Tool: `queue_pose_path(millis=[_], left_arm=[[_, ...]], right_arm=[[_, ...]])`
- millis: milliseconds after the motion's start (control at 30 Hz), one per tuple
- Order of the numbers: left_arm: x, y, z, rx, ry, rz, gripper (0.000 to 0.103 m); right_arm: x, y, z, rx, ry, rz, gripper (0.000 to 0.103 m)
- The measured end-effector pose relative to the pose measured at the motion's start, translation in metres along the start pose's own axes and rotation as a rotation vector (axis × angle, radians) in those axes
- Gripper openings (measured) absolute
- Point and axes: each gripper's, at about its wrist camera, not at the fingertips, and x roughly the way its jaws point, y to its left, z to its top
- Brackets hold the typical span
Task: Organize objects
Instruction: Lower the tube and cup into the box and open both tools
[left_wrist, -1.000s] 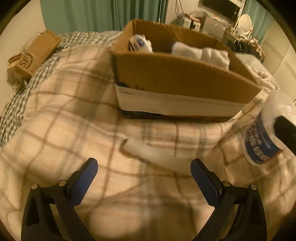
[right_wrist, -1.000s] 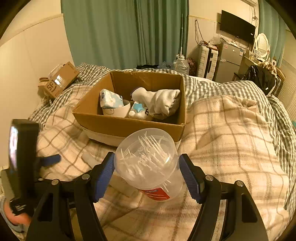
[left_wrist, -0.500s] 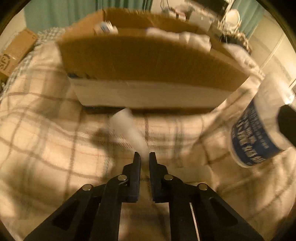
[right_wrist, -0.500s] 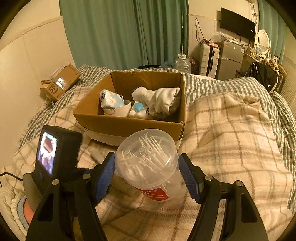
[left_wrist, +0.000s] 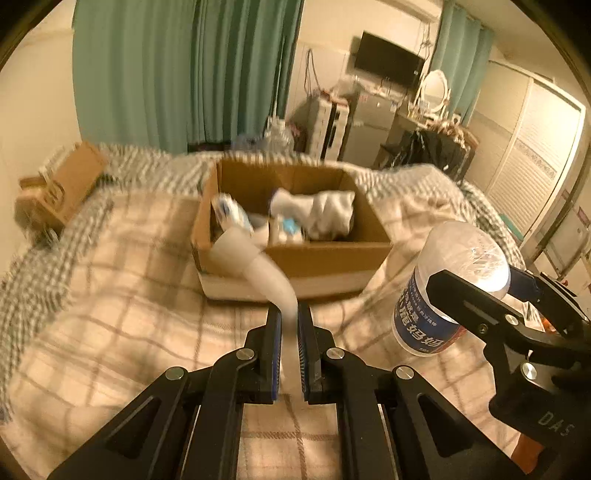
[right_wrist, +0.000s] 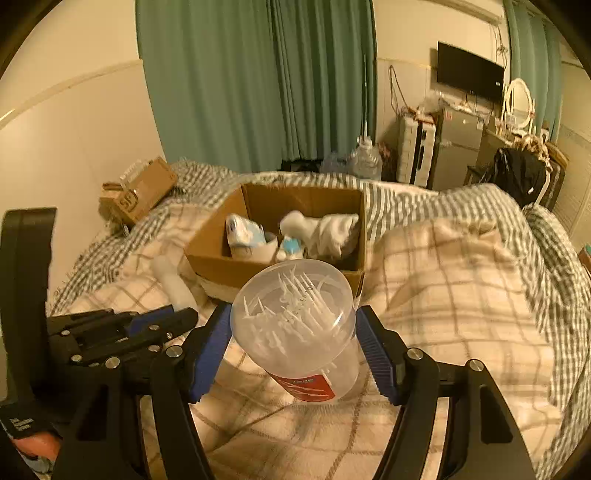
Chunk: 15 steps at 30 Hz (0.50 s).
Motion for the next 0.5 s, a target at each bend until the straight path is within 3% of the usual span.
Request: queue_pose_path(millis=[300,500], left_arm=[[-0.043,-0.007,0.041,0.057,-0.132,0.014,0.008],[-0.042,-0.001,0.079,0.074,-0.172,0.033,0.008]], right_arm=[[-0.038,0.011,0.042,-0.054,-0.112,-0.018,0.067],[-0.037,0.012,0.084,-0.087,-0.16,-0.022,0.067]])
